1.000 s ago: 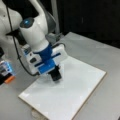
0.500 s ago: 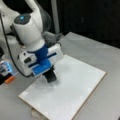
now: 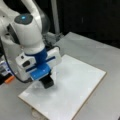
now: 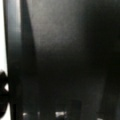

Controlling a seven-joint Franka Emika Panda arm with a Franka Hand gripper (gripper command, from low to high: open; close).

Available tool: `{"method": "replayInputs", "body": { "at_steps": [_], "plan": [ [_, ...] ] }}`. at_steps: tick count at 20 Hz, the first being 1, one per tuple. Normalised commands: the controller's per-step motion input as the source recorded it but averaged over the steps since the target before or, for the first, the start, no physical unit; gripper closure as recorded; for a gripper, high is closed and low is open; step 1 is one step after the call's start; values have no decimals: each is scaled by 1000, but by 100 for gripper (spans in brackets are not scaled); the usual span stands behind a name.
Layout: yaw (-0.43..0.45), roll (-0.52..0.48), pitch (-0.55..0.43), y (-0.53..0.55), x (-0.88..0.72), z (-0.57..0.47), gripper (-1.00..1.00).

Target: Erasing curve lines

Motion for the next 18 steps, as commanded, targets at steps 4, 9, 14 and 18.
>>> {"method": "replayInputs", "body": {
  "at_steps": [4,9,14,18],
  "plan": [
    [346,-24,332,-618,368,173,100],
    [321,2,315,-481,278,154,100],
    [355,14,283,-368,213,125,100],
    [326,-5,255,-367,217,123,100]
  ]
}}
